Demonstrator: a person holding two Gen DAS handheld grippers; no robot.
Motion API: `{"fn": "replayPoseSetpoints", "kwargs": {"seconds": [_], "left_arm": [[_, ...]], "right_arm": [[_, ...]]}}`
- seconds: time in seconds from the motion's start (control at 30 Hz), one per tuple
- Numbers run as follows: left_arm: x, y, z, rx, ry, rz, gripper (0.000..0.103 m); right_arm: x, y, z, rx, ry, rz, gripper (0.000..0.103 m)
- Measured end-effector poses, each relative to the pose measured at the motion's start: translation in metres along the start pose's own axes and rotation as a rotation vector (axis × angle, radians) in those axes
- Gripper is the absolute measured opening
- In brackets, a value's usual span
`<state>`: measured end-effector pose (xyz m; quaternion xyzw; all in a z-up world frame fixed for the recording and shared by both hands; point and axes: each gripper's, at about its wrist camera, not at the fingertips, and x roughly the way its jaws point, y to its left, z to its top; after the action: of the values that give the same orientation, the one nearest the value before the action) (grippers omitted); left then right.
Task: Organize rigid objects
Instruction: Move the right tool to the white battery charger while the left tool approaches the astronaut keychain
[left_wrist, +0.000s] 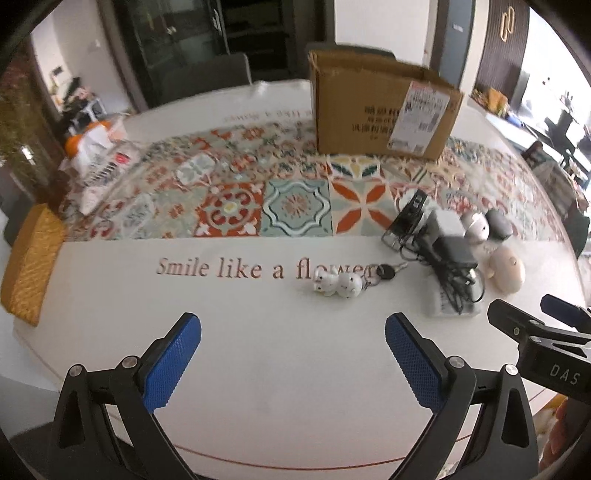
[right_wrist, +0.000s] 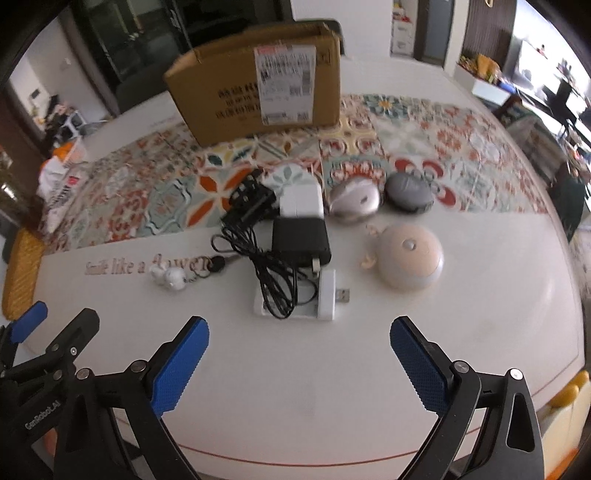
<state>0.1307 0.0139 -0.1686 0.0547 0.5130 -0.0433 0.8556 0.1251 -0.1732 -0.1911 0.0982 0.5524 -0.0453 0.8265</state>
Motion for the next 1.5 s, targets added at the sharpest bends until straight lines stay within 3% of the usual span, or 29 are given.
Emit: {"fn": "replayPoseSetpoints", "kwargs": {"seconds": [0.37, 0.67, 0.87, 1.33, 1.5], "left_arm": [[0.049, -0.003, -0.004, 0.024, 0.047, -0.014, 0.102], [0.067, 0.000, -0.007, 0.037, 0.016, 0.005, 0.102], [0.082, 0.001, -0.009, 0.054, 0.022, 0.023, 0.102], [0.104, 0.004, -0.012, 0.047, 0.061, 0.018, 0.102], [0.107, 0.006, -0.011, 0.032, 0.065, 0.019, 0.102]], "right_arm": [[0.039, 0.002, -0.003, 0.022, 0.013, -0.020, 0.094], [0.055, 0.003, -0.012, 0.055, -0.060, -0.057, 0.092], [0.071, 0.001, -0.015, 0.095, -0.065, -0.086, 0.091], [0.079, 0.011, -0.012, 0.051, -0.093, -0.108, 0.091], [0.086, 0.010, -0.009, 0.075, -0.071, -0.078, 0.090]]}}
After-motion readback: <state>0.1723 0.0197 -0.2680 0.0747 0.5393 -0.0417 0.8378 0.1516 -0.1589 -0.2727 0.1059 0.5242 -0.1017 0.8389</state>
